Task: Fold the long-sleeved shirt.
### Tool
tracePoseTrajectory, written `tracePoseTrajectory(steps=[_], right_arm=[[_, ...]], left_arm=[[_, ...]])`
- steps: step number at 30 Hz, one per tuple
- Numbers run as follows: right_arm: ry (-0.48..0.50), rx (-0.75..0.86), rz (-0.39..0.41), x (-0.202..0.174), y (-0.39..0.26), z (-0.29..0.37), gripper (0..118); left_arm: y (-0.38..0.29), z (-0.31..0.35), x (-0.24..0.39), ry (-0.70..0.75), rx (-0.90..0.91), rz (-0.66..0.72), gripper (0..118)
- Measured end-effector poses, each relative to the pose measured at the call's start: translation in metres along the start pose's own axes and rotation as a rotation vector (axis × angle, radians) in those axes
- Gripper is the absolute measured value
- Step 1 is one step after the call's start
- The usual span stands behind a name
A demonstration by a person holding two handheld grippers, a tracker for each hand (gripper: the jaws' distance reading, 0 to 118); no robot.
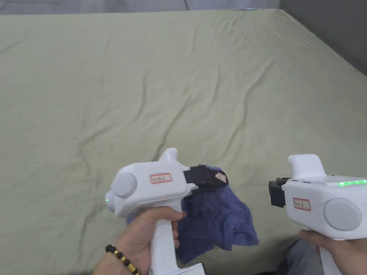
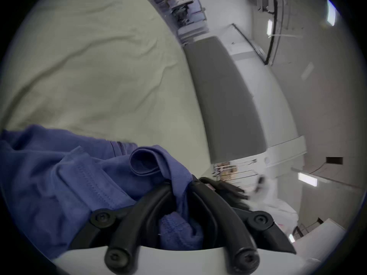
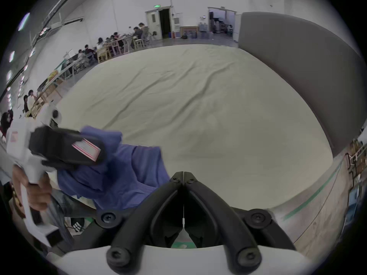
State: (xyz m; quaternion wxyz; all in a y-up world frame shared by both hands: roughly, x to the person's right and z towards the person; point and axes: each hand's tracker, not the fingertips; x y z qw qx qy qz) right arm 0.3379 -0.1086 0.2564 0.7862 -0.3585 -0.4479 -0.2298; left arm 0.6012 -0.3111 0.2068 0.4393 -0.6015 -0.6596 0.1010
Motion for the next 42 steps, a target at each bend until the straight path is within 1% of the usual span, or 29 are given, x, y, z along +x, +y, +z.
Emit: tracePoseTrajectory(steps=[2, 5, 6, 7, 8, 9, 10, 12, 14, 15, 16, 17, 18, 19, 20, 22, 24, 26, 28, 30, 32, 34, 37, 42], right_arm=[[-0.019, 0.002, -0.017, 0.011, -0.003, 0.004, 2], [-0.033, 0.001, -0.041, 0.025, -0.007, 0.009, 2], [-0.038, 0.000, -0.045, 0.028, -0.009, 0.009, 2], [-0.041, -0.001, -0.048, 0.030, -0.010, 0.009, 2], [-0.044, -0.004, -0.050, 0.031, -0.010, 0.009, 2], [-0.045, -0.007, -0.052, 0.033, -0.011, 0.008, 2], [-0.044, -0.009, -0.054, 0.032, -0.011, 0.008, 2], [-0.037, -0.010, -0.055, 0.031, -0.010, 0.006, 2], [-0.025, -0.008, -0.054, 0.027, -0.009, 0.004, 2], [-0.018, -0.005, -0.054, 0.024, -0.009, 0.003, 2], [-0.013, -0.004, -0.052, 0.021, -0.007, 0.002, 2], [-0.005, -0.002, -0.048, 0.018, -0.006, 0.001, 2], [0.002, 0.000, -0.042, 0.014, -0.005, 0.000, 2], [0.009, 0.001, -0.036, 0.010, -0.004, -0.001, 2], [0.016, 0.002, -0.032, 0.007, -0.003, -0.002, 2], [0.031, 0.004, -0.025, 0.001, -0.001, -0.005, 2], [0.037, 0.001, -0.016, -0.004, 0.001, -0.008, 2], [0.045, 0.000, -0.006, -0.009, 0.001, -0.008, 2], [0.056, -0.003, -0.003, -0.011, 0.001, -0.008, 2], [0.054, -0.004, 0.004, -0.012, 0.000, -0.006, 2], [0.049, -0.005, 0.009, -0.011, 0.000, -0.005, 2], [0.046, -0.010, 0.007, -0.009, -0.002, -0.005, 2], [0.034, -0.017, 0.001, -0.003, -0.004, -0.006, 2], [0.024, -0.025, -0.014, 0.004, -0.007, -0.006, 2]], left_arm=[[-0.018, -0.023, -0.022, 0.045, -0.030, -0.015, 5], [-0.031, -0.036, -0.041, 0.062, -0.050, 0.035, 7], [-0.030, -0.035, -0.046, 0.070, -0.047, 0.049, 18], [-0.029, -0.032, -0.041, 0.052, -0.046, 0.060, 70], [-0.037, -0.028, -0.022, 0.007, -0.069, 0.064, 112], [-0.031, -0.018, 0.013, -0.060, -0.056, 0.051, 118], [-0.010, -0.002, 0.038, -0.090, -0.009, 0.031, 118], [0.010, 0.027, 0.046, -0.061, 0.024, -0.026, 118], [0.051, 0.066, 0.048, -0.067, 0.100, -0.036, 118], [0.074, 0.089, 0.049, -0.061, 0.148, -0.056, 117], [0.088, 0.107, 0.045, -0.040, 0.182, -0.100, 91], [0.096, 0.124, 0.018, 0.038, 0.209, -0.188, 46], [0.110, 0.142, -0.027, 0.176, 0.238, -0.272, 6], [0.123, 0.160, -0.085, 0.352, 0.260, -0.349, 3], [0.132, 0.177, -0.121, 0.457, 0.276, -0.406, 3], [0.121, 0.181, -0.167, 0.583, 0.239, -0.544, 3], [0.102, 0.173, -0.197, 0.645, 0.205, -0.590, 3], [0.083, 0.150, -0.208, 0.651, 0.187, -0.622, 3], [0.057, 0.122, -0.214, 0.630, 0.154, -0.605, 3], [0.041, 0.097, -0.206, 0.616, 0.145, -0.623, 3], [0.035, 0.076, -0.184, 0.591, 0.157, -0.673, 3], [0.026, 0.061, -0.169, 0.584, 0.157, -0.674, 3], [0.005, 0.033, -0.144, 0.528, 0.132, -0.688, 3], [-0.035, -0.006, -0.131, 0.487, 0.077, -0.722, 3]])
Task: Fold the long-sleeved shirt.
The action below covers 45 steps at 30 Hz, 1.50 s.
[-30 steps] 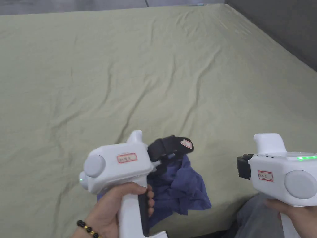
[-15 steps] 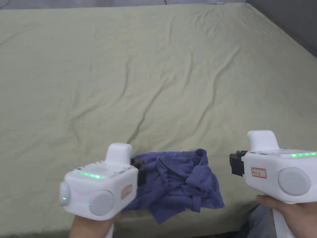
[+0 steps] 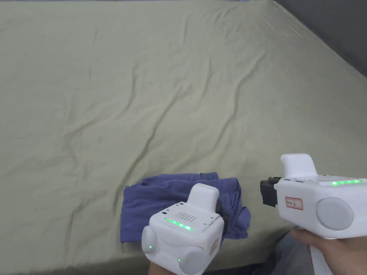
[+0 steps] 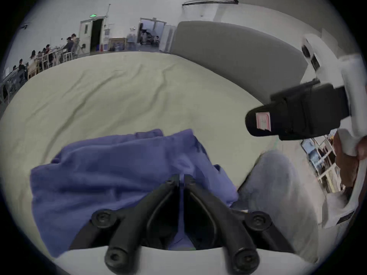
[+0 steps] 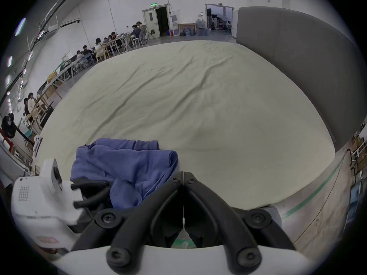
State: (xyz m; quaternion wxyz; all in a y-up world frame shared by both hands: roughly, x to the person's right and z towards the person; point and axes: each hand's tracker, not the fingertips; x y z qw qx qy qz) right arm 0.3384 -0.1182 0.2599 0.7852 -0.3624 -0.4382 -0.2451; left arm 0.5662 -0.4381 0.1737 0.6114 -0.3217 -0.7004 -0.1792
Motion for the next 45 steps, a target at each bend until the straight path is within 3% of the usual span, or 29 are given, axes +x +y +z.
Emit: tracePoseTrajectory(steps=[7, 9, 11, 14, 19, 25, 30, 31, 32, 34, 35, 43, 44, 45], right_arm=[[-0.022, 0.000, -0.017, 0.005, 0.000, 0.001, 2], [-0.022, 0.004, -0.019, 0.005, 0.002, 0.002, 2], [-0.016, 0.007, -0.018, 0.003, 0.004, 0.003, 2], [0.010, 0.009, -0.008, -0.005, 0.009, 0.001, 2], [0.225, 0.015, -0.060, -0.022, 0.014, -0.012, 2], [0.289, -0.087, -0.045, -0.052, 0.011, -0.055, 2], [0.370, -0.216, -0.137, -0.048, -0.003, -0.097, 2], [0.334, -0.235, -0.132, -0.046, -0.006, -0.104, 2], [0.331, -0.217, -0.120, -0.043, -0.009, -0.108, 2], [0.385, -0.208, -0.191, -0.035, -0.010, -0.106, 2], [0.383, -0.213, -0.187, -0.034, -0.010, -0.106, 2], [0.377, -0.211, -0.155, -0.037, -0.009, -0.106, 2], [0.380, -0.209, -0.161, -0.037, -0.009, -0.106, 2], [0.382, -0.208, -0.165, -0.036, -0.010, -0.106, 2]], left_arm=[[-0.026, -0.018, 0.059, -0.098, -0.073, 0.019, 3], [-0.003, -0.006, 0.055, -0.092, -0.024, 0.003, 3], [0.031, 0.013, 0.045, -0.111, 0.026, 0.070, 3], [0.082, 0.050, -0.014, -0.072, 0.112, 0.154, 3], [0.109, 0.112, -0.126, -0.022, 0.177, 0.319, 3], [0.058, 0.143, -0.215, 0.025, 0.149, 0.490, 3], [0.022, 0.141, -0.229, -0.003, 0.117, 0.608, 3], [0.021, 0.139, -0.221, -0.038, 0.118, 0.651, 7], [0.022, 0.138, -0.219, -0.059, 0.122, 0.692, 25], [0.013, 0.128, -0.224, -0.066, 0.111, 0.768, 100], [0.005, 0.122, -0.218, -0.077, 0.092, 0.781, 105], [0.031, 0.085, -0.192, -0.200, 0.121, 0.883, 104], [0.044, 0.086, -0.182, -0.248, 0.134, 0.906, 102], [0.051, 0.085, -0.174, -0.289, 0.135, 0.944, 93]])
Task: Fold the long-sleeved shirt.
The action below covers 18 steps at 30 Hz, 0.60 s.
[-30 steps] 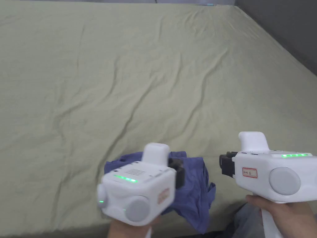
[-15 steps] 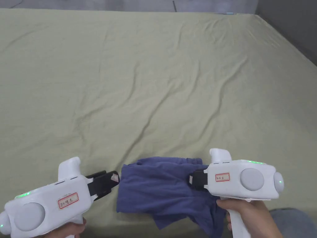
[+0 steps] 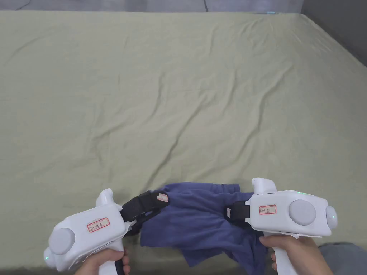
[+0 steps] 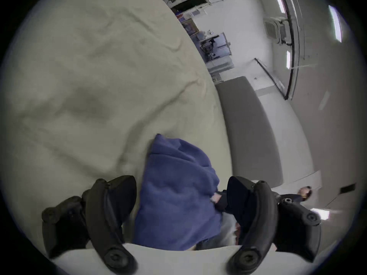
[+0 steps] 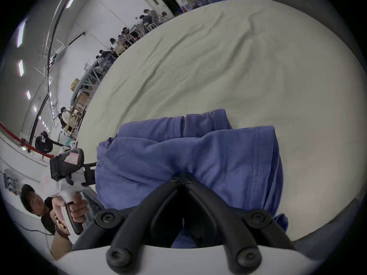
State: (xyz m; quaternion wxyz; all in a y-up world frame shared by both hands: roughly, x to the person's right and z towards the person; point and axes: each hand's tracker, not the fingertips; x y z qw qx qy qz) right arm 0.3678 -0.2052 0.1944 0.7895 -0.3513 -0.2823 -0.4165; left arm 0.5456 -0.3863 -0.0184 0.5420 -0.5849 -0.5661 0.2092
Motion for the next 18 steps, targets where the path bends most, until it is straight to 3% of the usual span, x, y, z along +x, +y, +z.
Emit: tracePoseTrajectory(steps=[2, 3, 5, 7, 11, 15, 18], right_arm=[[0.002, 0.001, -0.001, 0.000, 0.000, 0.001, 2], [0.000, 0.000, 0.000, 0.000, 0.000, 0.000, 2], [-0.001, -0.003, 0.002, -0.001, 0.000, 0.001, 2], [-0.007, -0.008, 0.005, -0.002, 0.002, 0.001, 2], [-0.047, -0.017, 0.028, -0.018, 0.008, 0.004, 2], [-0.060, 0.079, 0.121, -0.055, 0.014, 0.010, 2], [-0.180, 0.162, 0.270, -0.099, 0.022, 0.008, 2]], left_arm=[[-0.009, -0.012, 0.006, -0.026, -0.016, 0.062, 22], [-0.023, -0.022, -0.011, 0.017, -0.038, 0.053, 14], [-0.056, -0.038, -0.047, 0.123, -0.088, -0.058, 14], [-0.038, -0.033, -0.020, 0.093, -0.044, -0.132, 14], [-0.009, -0.013, -0.021, 0.104, -0.025, -0.121, 13], [0.029, 0.012, -0.011, 0.095, 0.004, -0.150, 13], [0.062, 0.035, -0.010, 0.098, 0.027, -0.170, 13]])
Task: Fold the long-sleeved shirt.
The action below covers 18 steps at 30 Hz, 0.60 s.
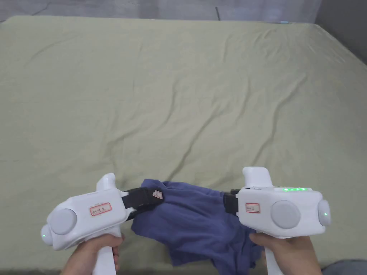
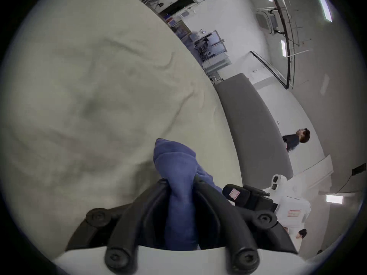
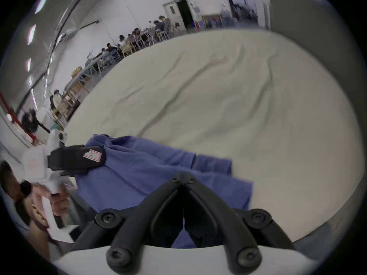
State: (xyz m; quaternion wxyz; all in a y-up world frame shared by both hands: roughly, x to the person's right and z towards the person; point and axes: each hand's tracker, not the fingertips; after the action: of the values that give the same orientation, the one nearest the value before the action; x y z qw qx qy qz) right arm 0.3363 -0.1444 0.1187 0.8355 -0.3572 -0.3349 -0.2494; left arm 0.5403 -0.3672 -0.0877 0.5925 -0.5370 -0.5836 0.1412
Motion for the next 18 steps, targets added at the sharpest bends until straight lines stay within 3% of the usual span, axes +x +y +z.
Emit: tracePoseTrajectory(steps=[2, 5, 9, 15, 18], right_arm=[[-0.060, 0.045, 0.080, -0.029, 0.011, -0.004, 2], [-0.053, 0.084, 0.172, -0.072, 0.028, -0.017, 2], [0.061, 0.079, 0.229, -0.127, 0.046, -0.039, 2], [0.138, 0.076, 0.328, -0.217, 0.074, -0.094, 2], [0.196, 0.077, 0.364, -0.248, 0.084, -0.117, 2]], left_arm=[[0.025, 0.018, -0.010, 0.000, 0.014, 0.003, 13], [0.076, 0.058, -0.051, 0.055, 0.057, -0.050, 13], [0.152, 0.133, -0.124, 0.140, 0.122, -0.080, 13], [0.258, 0.253, -0.280, 0.310, 0.184, -0.116, 13], [0.298, 0.295, -0.346, 0.346, 0.239, -0.016, 13]])
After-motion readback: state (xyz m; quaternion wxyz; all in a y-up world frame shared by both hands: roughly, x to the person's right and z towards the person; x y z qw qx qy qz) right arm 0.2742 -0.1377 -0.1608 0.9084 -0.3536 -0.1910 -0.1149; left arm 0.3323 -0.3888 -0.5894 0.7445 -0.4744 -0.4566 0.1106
